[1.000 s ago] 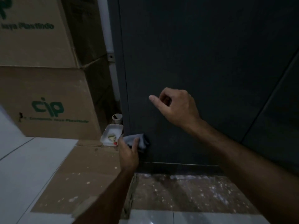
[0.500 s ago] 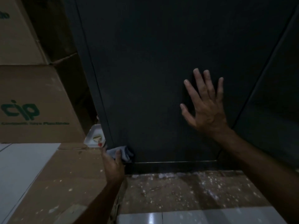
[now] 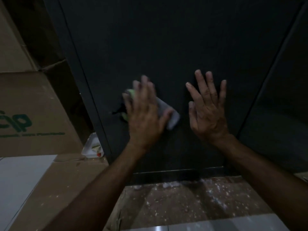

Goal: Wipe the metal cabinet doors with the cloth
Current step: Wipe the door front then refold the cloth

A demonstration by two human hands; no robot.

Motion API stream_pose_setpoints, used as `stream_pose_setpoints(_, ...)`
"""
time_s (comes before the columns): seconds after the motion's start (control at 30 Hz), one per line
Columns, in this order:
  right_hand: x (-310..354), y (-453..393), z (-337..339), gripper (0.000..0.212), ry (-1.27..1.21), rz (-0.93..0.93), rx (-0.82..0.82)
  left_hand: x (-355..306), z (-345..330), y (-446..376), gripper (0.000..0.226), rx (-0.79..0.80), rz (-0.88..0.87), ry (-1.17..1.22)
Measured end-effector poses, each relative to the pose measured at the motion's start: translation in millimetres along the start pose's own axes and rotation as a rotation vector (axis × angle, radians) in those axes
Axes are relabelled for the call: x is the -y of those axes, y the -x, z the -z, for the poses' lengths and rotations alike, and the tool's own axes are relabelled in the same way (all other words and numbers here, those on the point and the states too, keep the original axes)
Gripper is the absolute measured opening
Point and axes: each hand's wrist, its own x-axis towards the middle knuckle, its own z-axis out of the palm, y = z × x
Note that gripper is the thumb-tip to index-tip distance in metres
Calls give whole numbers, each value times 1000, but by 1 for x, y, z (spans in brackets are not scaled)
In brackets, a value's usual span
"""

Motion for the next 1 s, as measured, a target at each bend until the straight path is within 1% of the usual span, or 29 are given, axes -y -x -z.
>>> stream_pose_setpoints(0.03, -2, 1, 4, 61, 0, 13, 7, -8, -15, 30, 92, 128, -227, -43)
stream_pose_setpoints(0.1, -11, 2, 14, 65, 7, 68, 35, 2, -36, 99, 90, 372, -714, -232)
stream_pose_setpoints(0.13, -17, 3, 19, 67, 22, 95, 56, 18, -37, 123, 89, 446, -871, -303)
stream_pose_setpoints(0.17, -23, 6, 24, 68, 39, 113, 77, 38, -35, 137, 85, 450, -941, -311)
stream_pose_setpoints(0.2, -29, 10, 28, 68, 52, 117, 97, 53, -27, 142, 75, 429, -926, -295)
stream_pose_setpoints(0.23, -35, 16, 33, 67, 61, 111, 121, 64, -16, 139, 64, 403, -848, -267)
stream_pose_setpoints(0.27, -42, 25, 37, 66, 64, 106, 148, 71, -4, 132, 59, 383, -744, -248)
stream_pose_setpoints(0.33, -60, 44, 47, 63, 63, 97, 185, 69, 9, 105, 62, 306, -546, -187)
stream_pose_setpoints(0.37, -71, 54, 53, 60, 65, 86, 191, 59, 10, 88, 66, 240, -478, -176)
stream_pose_setpoints(0.4, -83, 62, 59, 58, 78, 65, 181, 40, 6, 67, 69, 178, -435, -170)
stream_pose_setpoints(0.47, -112, 70, 69, 54, 124, -34, 105, -17, -13, 25, 73, 84, -406, -112)
stream_pose_setpoints(0.53, -140, 72, 79, 50, 152, -220, -10, -82, -39, -8, 71, 43, -459, 10)
stream_pose_setpoints(0.57, -151, 72, 83, 47, 153, -333, -60, -111, -56, -16, 70, 51, -535, 31)
stream_pose_setpoints(0.6, -161, 73, 87, 45, 144, -442, -97, -134, -71, -16, 71, 83, -659, 12)
stream_pose_setpoints(0.63, -168, 75, 89, 43, 132, -532, -124, -148, -86, -7, 73, 147, -818, -34)
stream_pose_setpoints(0.67, -174, 78, 90, 43, 121, -601, -147, -153, -99, 8, 74, 233, -975, -84)
stream_pose_setpoints(0.7, -180, 81, 90, 43, 114, -650, -167, -148, -109, 24, 71, 309, -1093, -106)
stream_pose_setpoints(0.73, -185, 85, 90, 43, 107, -689, -178, -139, -111, 36, 67, 374, -1172, -108)
stream_pose_setpoints(0.77, -189, 89, 91, 43, 97, -723, -179, -125, -108, 43, 63, 404, -1227, -99)
stream_pose_setpoints(0.8, -193, 94, 92, 43, 82, -746, -166, -112, -102, 44, 62, 393, -1247, -87)
stream_pose_setpoints(0.83, -196, 99, 93, 43, 68, -764, -148, -100, -96, 40, 64, 348, -1235, -73)
stream_pose_setpoints(0.9, -204, 111, 95, 43, 47, -836, -141, -94, -86, 15, 70, 233, -1138, -62)
stream_pose_setpoints(0.93, -208, 118, 96, 44, 27, -906, -156, -102, -84, -5, 67, 174, -1065, -45)
stream_pose_setpoints(1.0, -216, 132, 96, 45, -53, -1077, -191, -144, -90, -44, 60, 73, -919, -36)
